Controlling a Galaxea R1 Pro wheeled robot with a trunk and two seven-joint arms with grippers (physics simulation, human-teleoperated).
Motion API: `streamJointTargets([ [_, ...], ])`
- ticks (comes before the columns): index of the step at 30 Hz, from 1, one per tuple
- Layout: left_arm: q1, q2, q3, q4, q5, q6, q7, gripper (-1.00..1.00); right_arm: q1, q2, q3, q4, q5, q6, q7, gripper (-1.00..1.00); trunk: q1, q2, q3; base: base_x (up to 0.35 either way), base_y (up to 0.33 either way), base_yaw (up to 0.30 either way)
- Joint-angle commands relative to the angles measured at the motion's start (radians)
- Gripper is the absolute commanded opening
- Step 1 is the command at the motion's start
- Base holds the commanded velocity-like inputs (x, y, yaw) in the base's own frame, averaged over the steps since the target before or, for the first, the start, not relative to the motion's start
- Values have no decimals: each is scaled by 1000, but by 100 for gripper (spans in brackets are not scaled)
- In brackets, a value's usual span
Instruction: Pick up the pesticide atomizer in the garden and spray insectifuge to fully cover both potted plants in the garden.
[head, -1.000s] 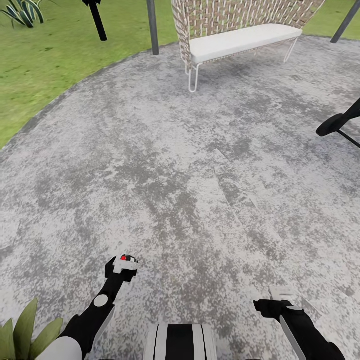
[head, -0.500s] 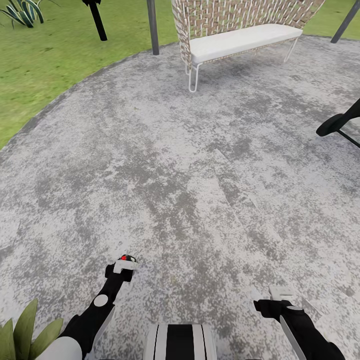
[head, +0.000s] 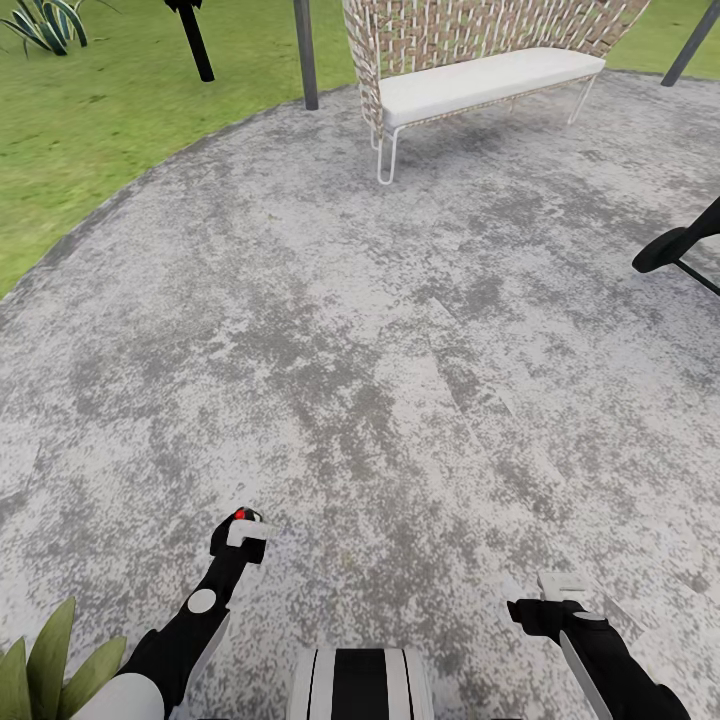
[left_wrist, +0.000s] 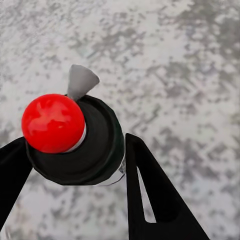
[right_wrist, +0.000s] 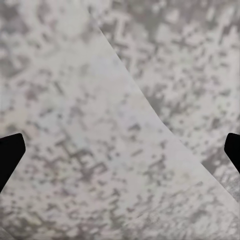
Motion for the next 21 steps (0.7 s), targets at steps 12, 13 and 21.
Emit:
streamJointTargets([
  [12, 0, 0, -4, -1, -11, -3, 9, -100, 0, 0, -1, -1, -6, 5, 1, 100, -1, 0, 7, 0, 0, 0],
  [13, 0, -1, -5, -1, -11, -3, 9, -100, 0, 0, -1, -1, -6, 5, 1, 100, -2, 0, 11, 0, 0, 0],
  [21, 0, -1, -6, -1, -9, -3, 9, -100, 0, 0, -1, -1, -6, 5, 1, 100, -5, 2, 42, 0, 0, 0],
])
